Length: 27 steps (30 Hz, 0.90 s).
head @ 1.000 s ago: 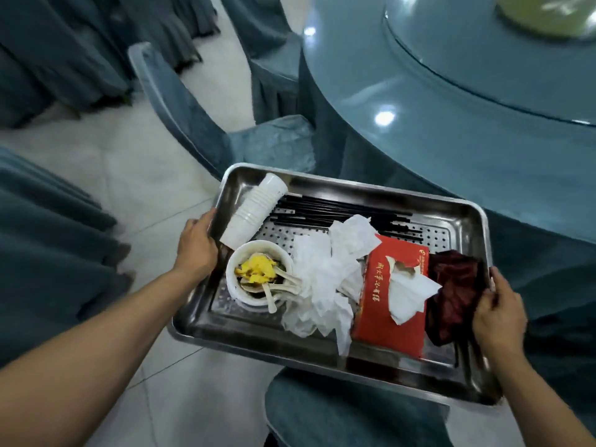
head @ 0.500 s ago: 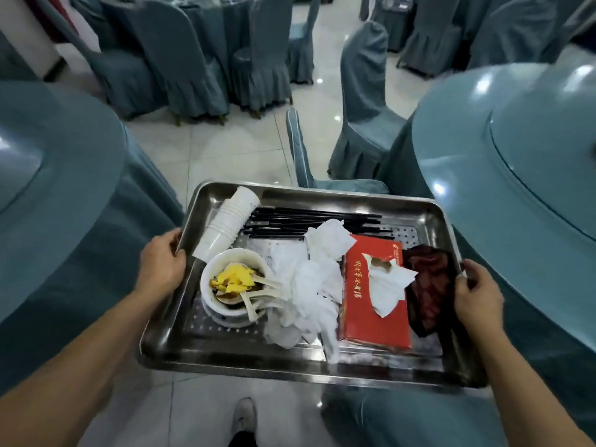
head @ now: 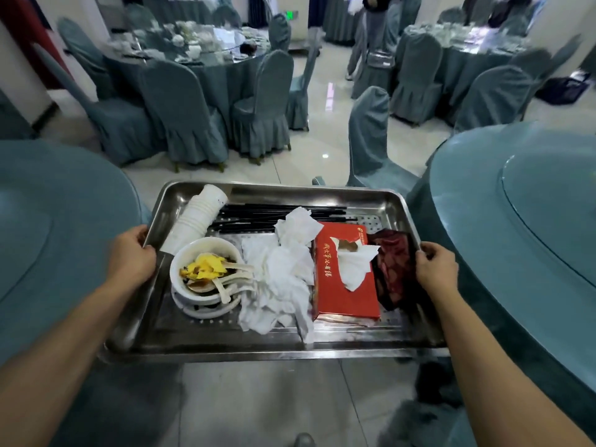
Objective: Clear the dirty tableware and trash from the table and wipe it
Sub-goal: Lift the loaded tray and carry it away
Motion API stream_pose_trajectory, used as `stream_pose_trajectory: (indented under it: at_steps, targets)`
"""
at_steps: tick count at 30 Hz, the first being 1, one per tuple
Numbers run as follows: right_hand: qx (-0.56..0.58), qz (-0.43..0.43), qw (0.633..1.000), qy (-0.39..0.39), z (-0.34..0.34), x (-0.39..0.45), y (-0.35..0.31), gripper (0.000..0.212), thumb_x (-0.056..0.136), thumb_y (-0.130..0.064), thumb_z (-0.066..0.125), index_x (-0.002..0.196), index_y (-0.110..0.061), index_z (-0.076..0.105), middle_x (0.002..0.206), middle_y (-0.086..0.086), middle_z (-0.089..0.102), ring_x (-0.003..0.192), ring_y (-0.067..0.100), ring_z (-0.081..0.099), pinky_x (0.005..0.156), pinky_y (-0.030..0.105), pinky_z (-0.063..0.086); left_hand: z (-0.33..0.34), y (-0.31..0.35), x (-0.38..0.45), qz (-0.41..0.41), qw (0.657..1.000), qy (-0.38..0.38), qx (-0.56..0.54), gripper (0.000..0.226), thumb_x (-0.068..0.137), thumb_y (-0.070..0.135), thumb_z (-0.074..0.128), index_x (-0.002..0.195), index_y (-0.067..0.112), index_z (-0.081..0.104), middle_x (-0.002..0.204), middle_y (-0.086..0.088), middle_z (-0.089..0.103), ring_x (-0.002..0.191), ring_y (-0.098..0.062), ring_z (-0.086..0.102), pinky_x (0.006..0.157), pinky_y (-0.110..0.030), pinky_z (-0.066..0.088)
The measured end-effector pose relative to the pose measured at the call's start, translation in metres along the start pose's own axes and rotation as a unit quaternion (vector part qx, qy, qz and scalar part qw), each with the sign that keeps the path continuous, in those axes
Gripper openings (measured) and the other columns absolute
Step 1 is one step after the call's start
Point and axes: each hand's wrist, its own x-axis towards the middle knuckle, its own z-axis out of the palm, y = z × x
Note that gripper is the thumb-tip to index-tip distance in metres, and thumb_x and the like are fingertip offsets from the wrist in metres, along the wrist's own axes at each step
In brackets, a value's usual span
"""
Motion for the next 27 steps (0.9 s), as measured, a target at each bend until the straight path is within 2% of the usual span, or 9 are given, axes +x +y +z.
stream_pose_trajectory:
  at_steps: [6, 10, 16, 21, 27]
  targets:
    - [0.029, 0.001, 0.999, -0.018, 0.065, 0.090, -0.061, 0.033, 0.097, -0.015, 0.057, 0.129, -0.008, 0.066, 0.125, 0.014, 0.068, 0.117, 0.033, 0.062, 0.103, 0.041, 0.046, 0.027, 0.018, 0.114, -0.017, 1.000, 0.013, -0.012, 0.042, 0.083, -0.012, 0.053, 0.117, 0.006, 0.071, 0.102, -0.019, 0.074, 0.095, -0.039, 0.069, 0.089, -0.046, 0.054]
    - [0.040, 0.001, 0.999, -0.014, 0.103, 0.163, -0.100, 0.031, 0.096, -0.015, 0.059, 0.125, -0.009, 0.068, 0.122, 0.015, 0.070, 0.116, 0.036, 0.062, 0.103, 0.043, 0.047, 0.052, 0.049, 0.192, -0.015, 1.000, 0.027, -0.004, 0.039, 0.082, -0.014, 0.053, 0.111, 0.003, 0.073, 0.102, -0.021, 0.073, 0.096, -0.041, 0.068, 0.089, -0.046, 0.052]
    - [0.030, -0.015, 0.999, -0.005, 0.157, 0.271, -0.175, 0.029, 0.096, -0.010, 0.058, 0.122, -0.004, 0.069, 0.117, 0.025, 0.069, 0.113, 0.042, 0.062, 0.102, 0.045, 0.045, 0.082, 0.094, 0.312, -0.011, 0.999, 0.033, 0.033, 0.043, 0.080, -0.006, 0.057, 0.116, 0.012, 0.074, 0.107, -0.018, 0.075, 0.098, -0.039, 0.068, 0.090, -0.045, 0.055]
    - [0.024, -0.012, 1.000, 0.002, 0.208, 0.361, -0.229, 0.029, 0.096, -0.010, 0.058, 0.122, -0.004, 0.069, 0.115, 0.024, 0.070, 0.109, 0.040, 0.063, 0.096, 0.042, 0.047, 0.120, 0.126, 0.412, -0.022, 0.999, 0.040, 0.025, 0.036, 0.086, -0.004, 0.059, 0.115, 0.010, 0.074, 0.108, -0.022, 0.073, 0.102, -0.042, 0.065, 0.090, -0.043, 0.050]
    - [0.011, 0.008, 1.000, 0.015, 0.280, 0.468, -0.277, 0.031, 0.095, -0.013, 0.059, 0.123, -0.005, 0.069, 0.116, 0.022, 0.070, 0.109, 0.037, 0.065, 0.097, 0.041, 0.048, 0.181, 0.156, 0.557, -0.002, 1.000, 0.011, 0.004, 0.044, 0.084, -0.008, 0.057, 0.121, 0.009, 0.073, 0.110, -0.025, 0.072, 0.107, -0.047, 0.062, 0.095, -0.045, 0.047]
